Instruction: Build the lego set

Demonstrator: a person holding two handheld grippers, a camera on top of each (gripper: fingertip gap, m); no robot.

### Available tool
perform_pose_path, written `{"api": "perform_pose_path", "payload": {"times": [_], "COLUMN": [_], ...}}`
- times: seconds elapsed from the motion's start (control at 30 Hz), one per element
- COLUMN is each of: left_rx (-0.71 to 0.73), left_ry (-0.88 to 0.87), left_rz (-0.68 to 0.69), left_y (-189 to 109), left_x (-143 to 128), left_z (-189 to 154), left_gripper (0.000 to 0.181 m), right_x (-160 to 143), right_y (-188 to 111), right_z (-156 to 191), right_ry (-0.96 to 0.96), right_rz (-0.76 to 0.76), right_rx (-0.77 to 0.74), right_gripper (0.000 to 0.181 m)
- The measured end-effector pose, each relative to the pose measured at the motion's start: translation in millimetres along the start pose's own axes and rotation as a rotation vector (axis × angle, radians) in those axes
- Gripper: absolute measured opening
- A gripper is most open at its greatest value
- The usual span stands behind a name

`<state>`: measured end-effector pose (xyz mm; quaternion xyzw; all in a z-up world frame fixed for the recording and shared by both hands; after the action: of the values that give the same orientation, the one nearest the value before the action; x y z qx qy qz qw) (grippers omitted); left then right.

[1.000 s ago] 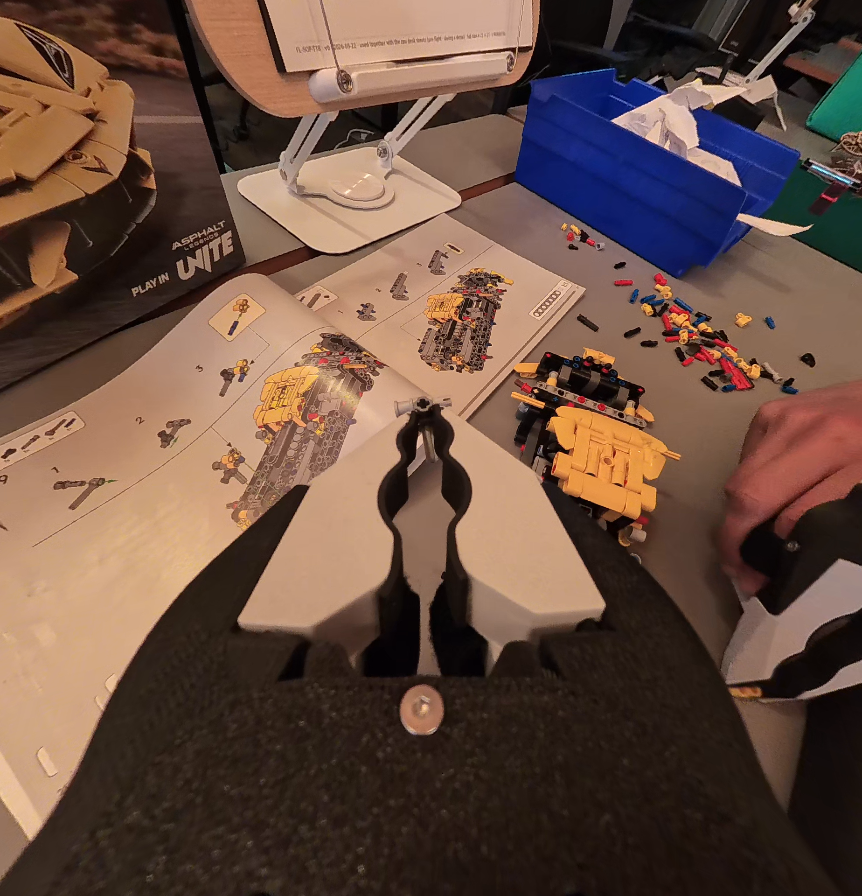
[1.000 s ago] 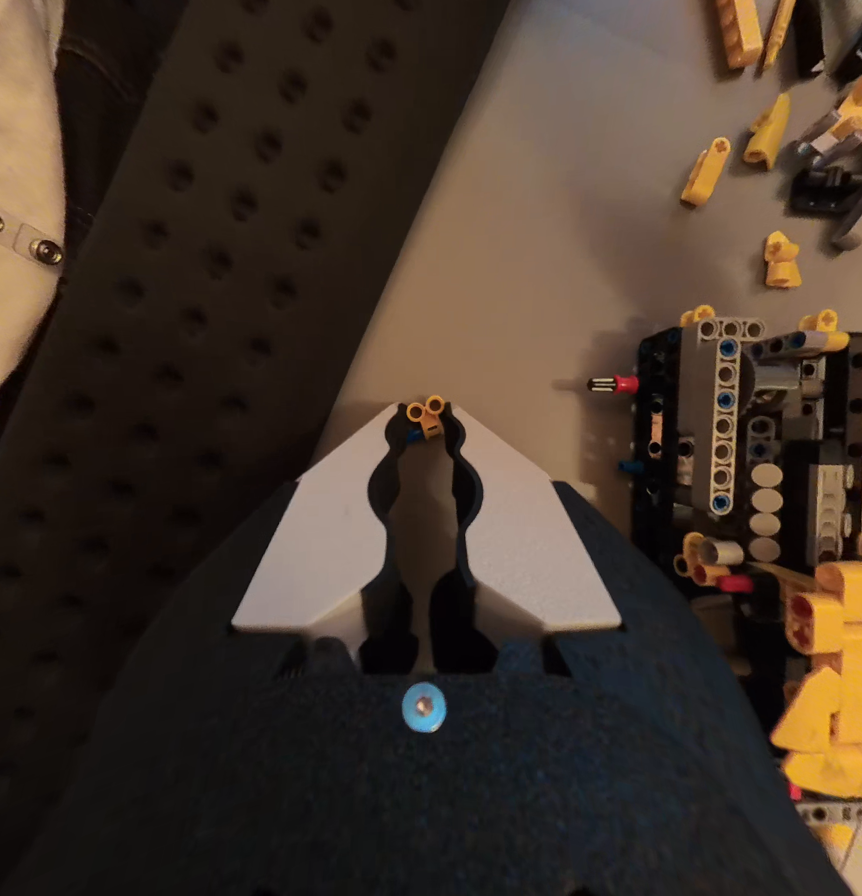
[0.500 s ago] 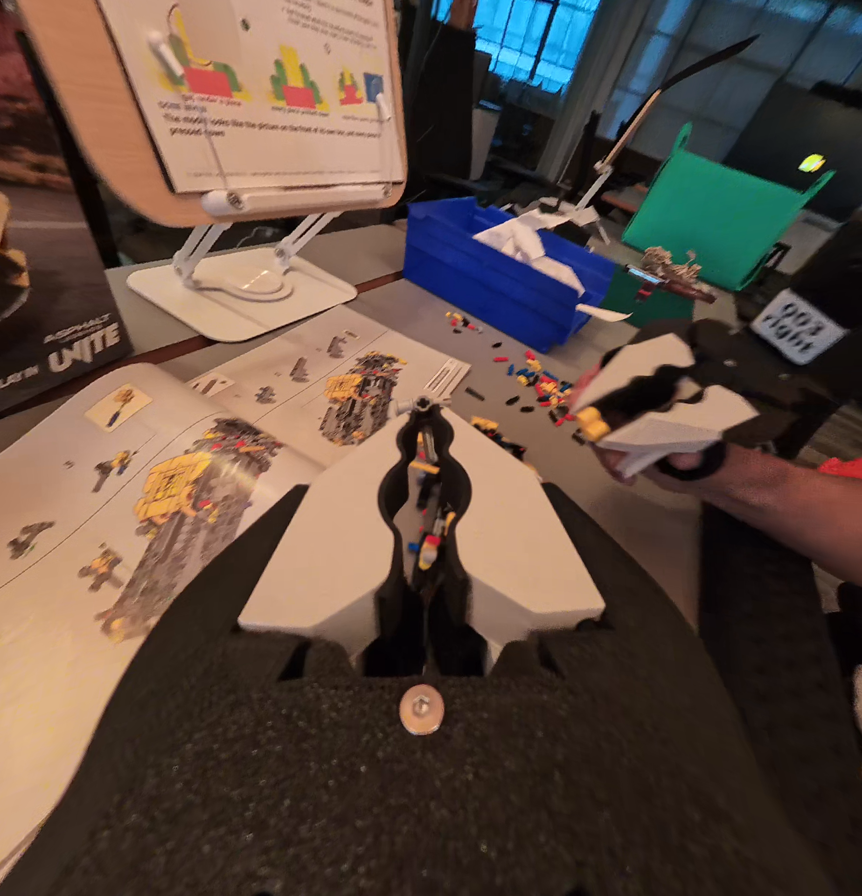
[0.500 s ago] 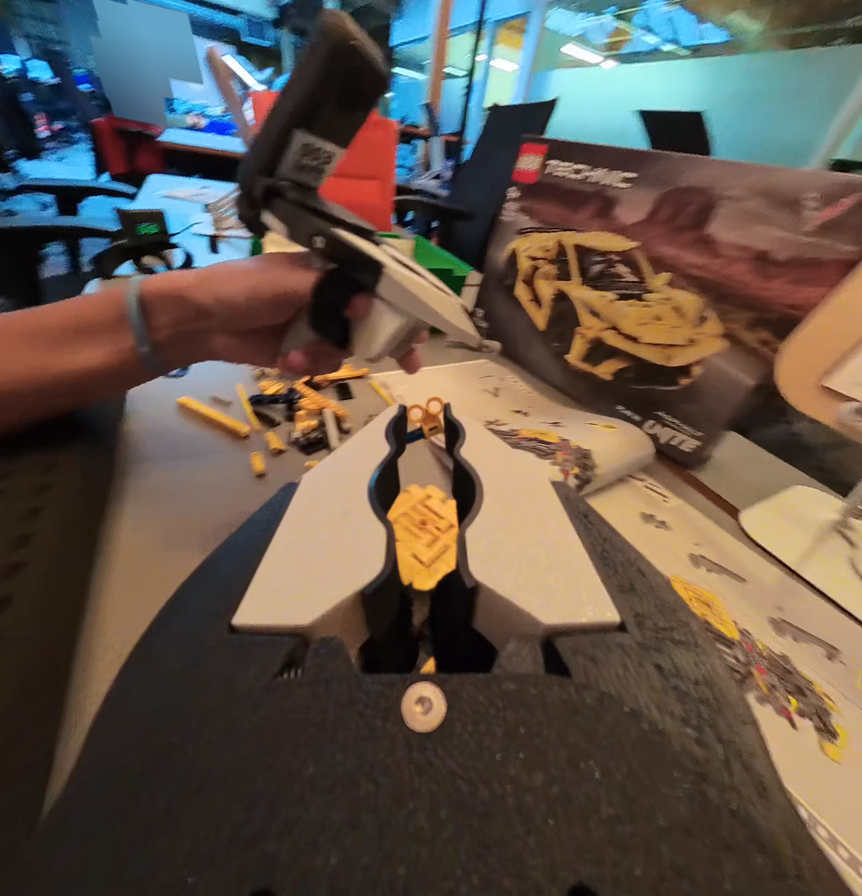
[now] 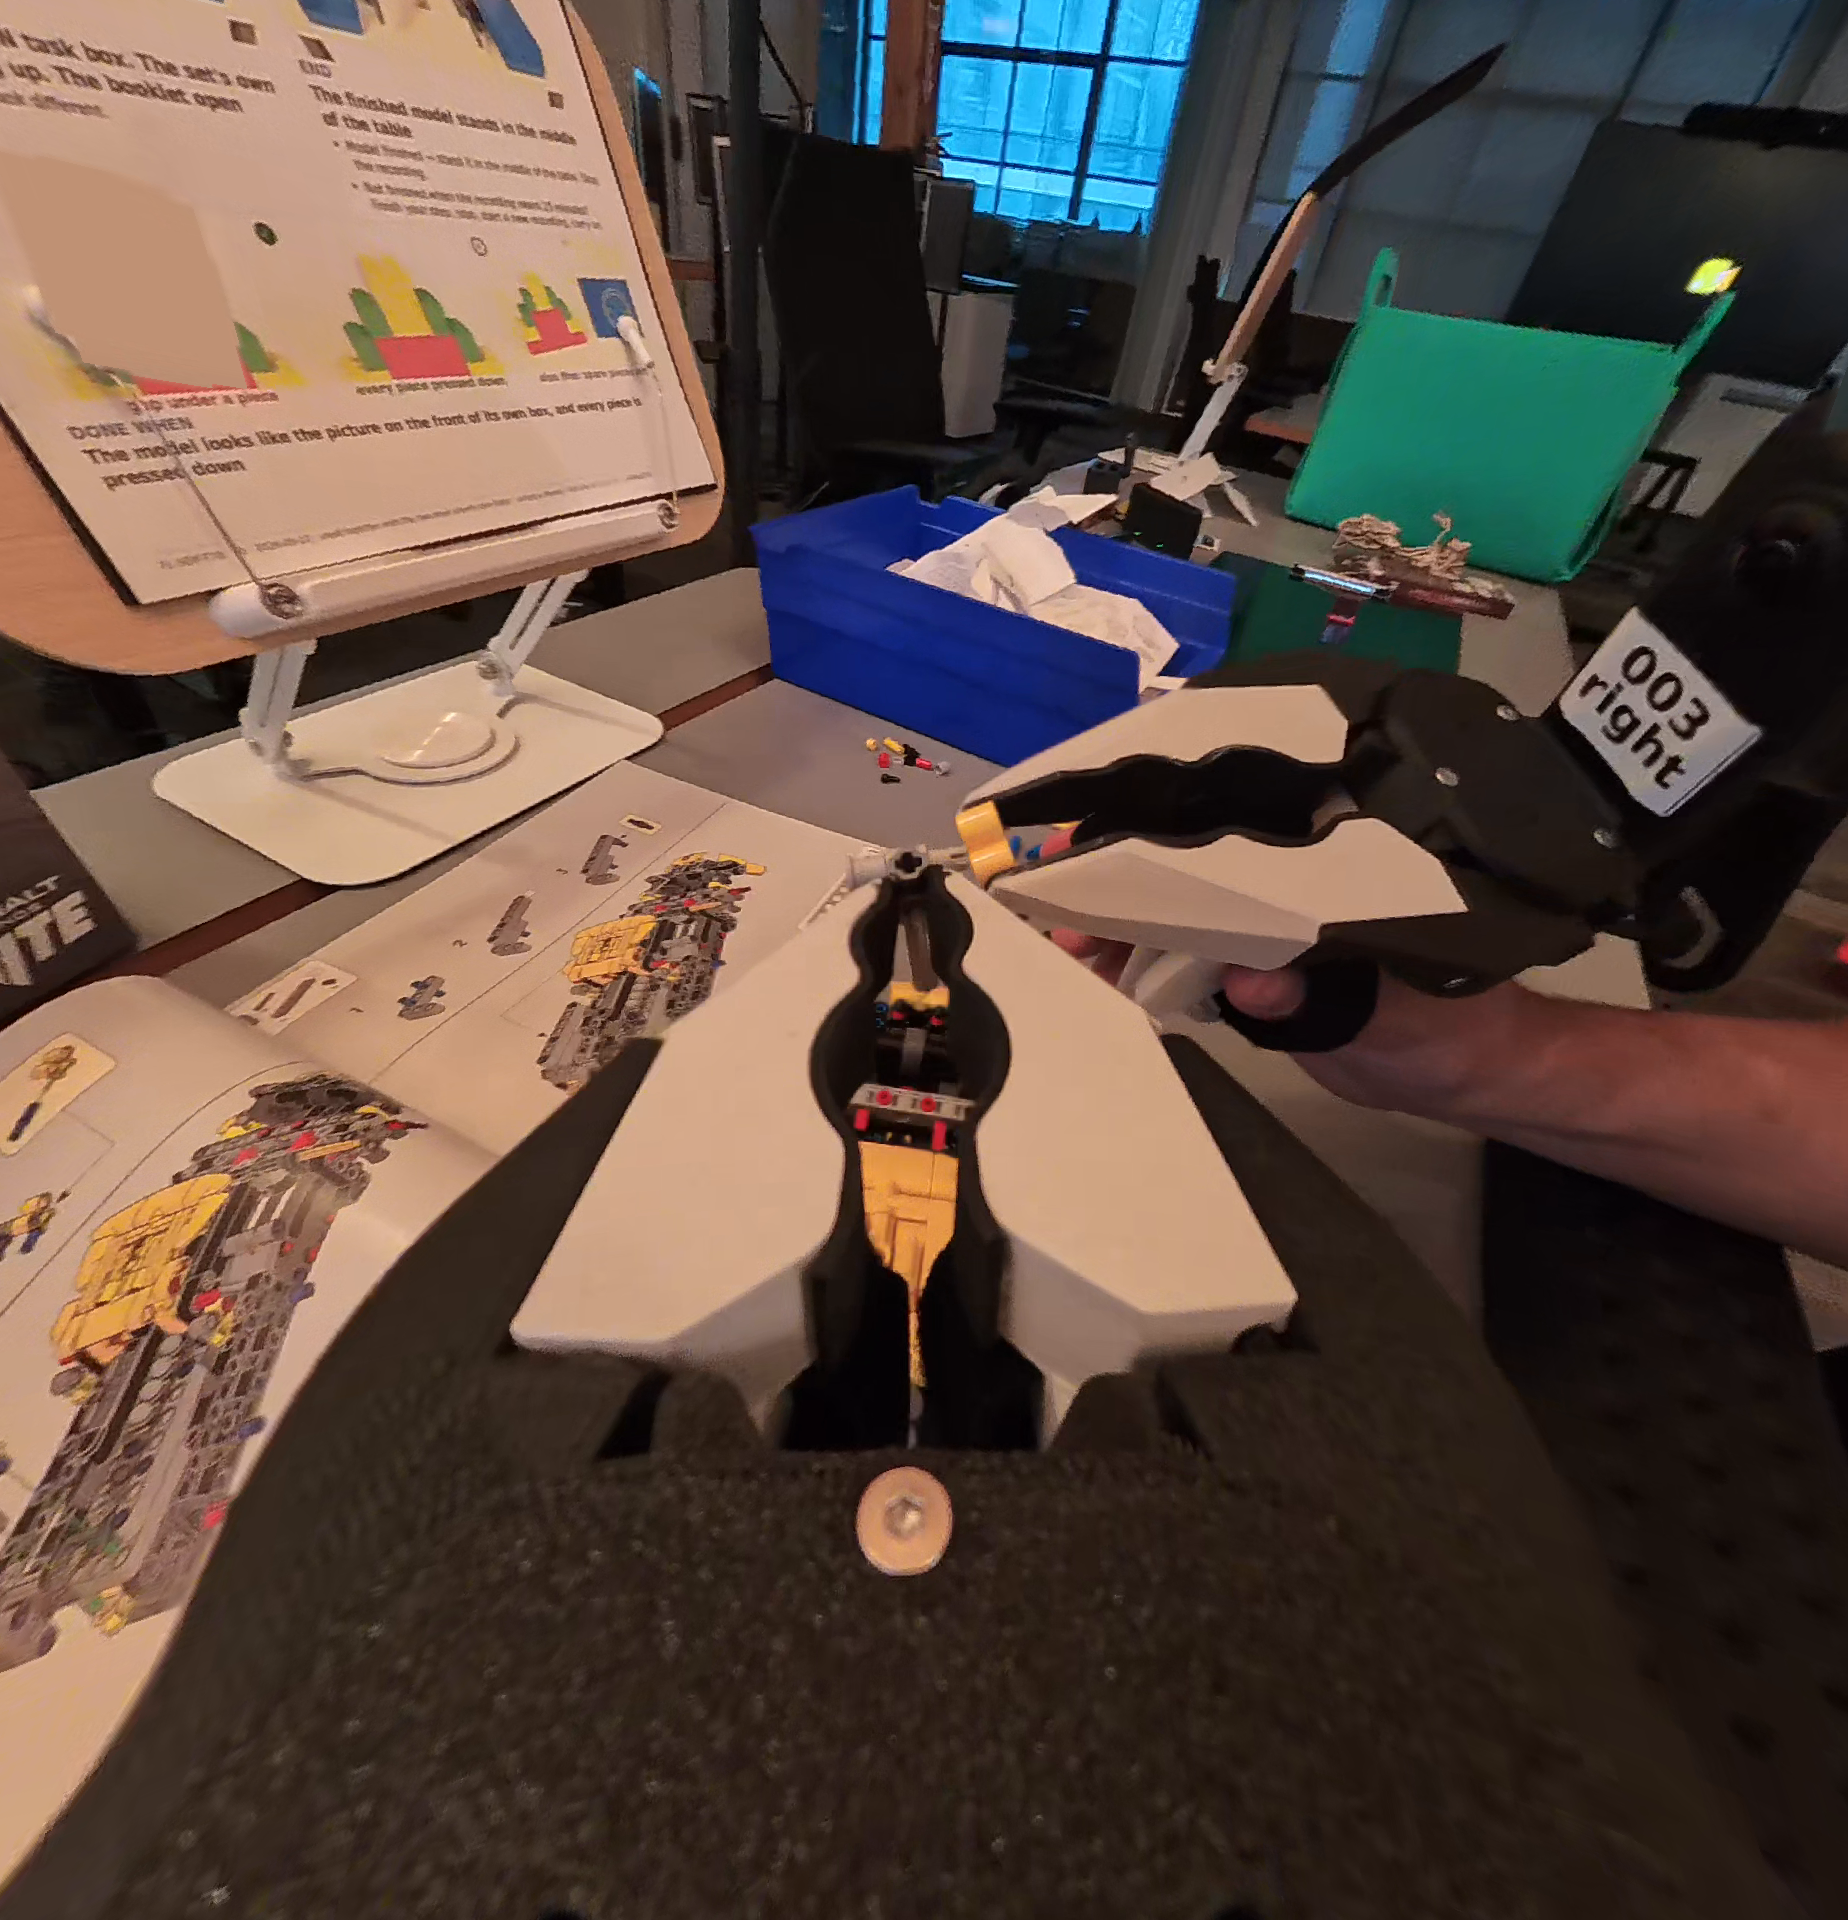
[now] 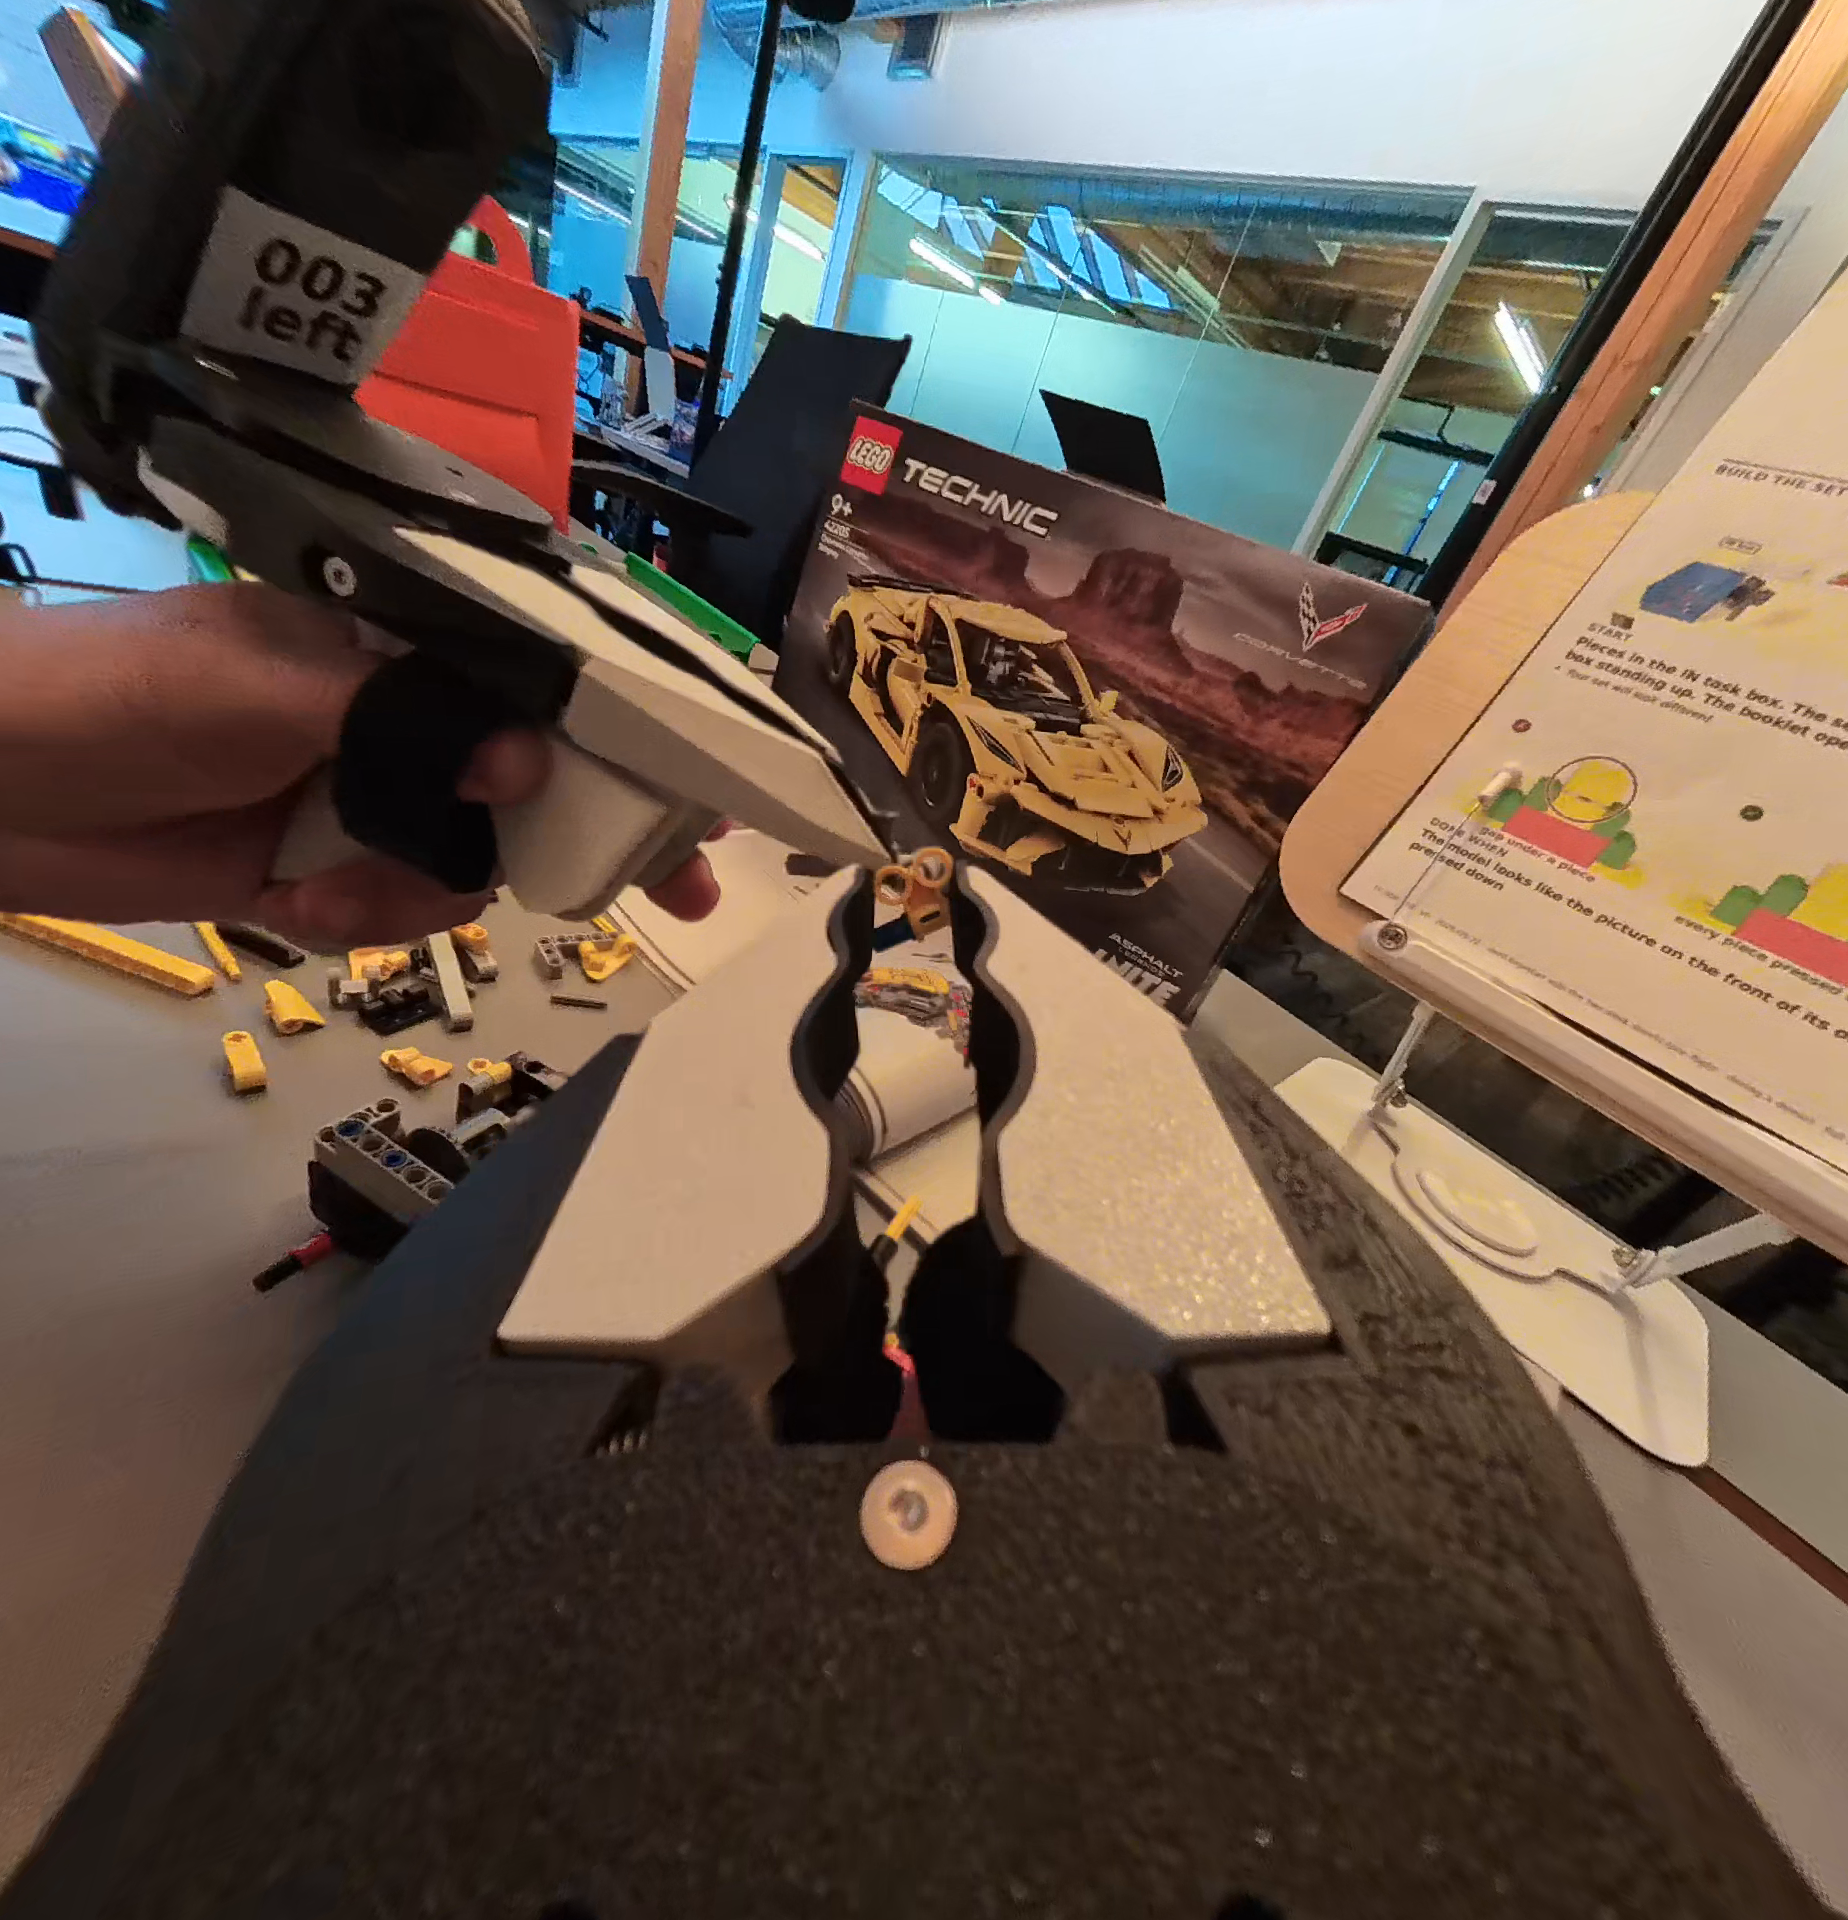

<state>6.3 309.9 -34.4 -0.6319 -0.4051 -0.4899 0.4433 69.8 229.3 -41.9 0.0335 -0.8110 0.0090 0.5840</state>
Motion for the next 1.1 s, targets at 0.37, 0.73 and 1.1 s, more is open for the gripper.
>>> {"api": "perform_pose_path", "payload": {"times": [0.37, 0.73, 1.1], "left_rx": [0.064, 0.061, 0.087], "left_ry": [0.049, -0.06, -0.052], "left_rz": [-0.01, -0.065, -0.071], "left_y": [0.9, 1.5, 3.8], "left_x": [0.1, 1.7, -0.2], "left_z": [-2.1, -2.3, -5.0], "left_gripper": [0.005, 0.005, 0.005], "right_x": [-2.6, -1.7, -1.1], "right_y": [0.5, 0.4, 1.2], "right_z": [-3.4, -7.3, -8.9], "right_ry": [0.038, 0.106, 0.139], "right_rz": [-0.003, -0.039, -0.051], "right_rx": [-0.021, -0.014, -0.003], "right_gripper": [0.013, 0.013, 0.014]}}
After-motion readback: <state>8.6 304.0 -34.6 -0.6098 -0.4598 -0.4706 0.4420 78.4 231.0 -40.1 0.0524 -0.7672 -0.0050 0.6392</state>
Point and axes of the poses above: each gripper's, where its closed fingertips meet, y out along the fingers, x out of its top, z = x × y across the jaws, the point moved 6 cm from there along -y, back along the fingers, and after that the axes turned 1 degree about z, right-handed, at the moved point
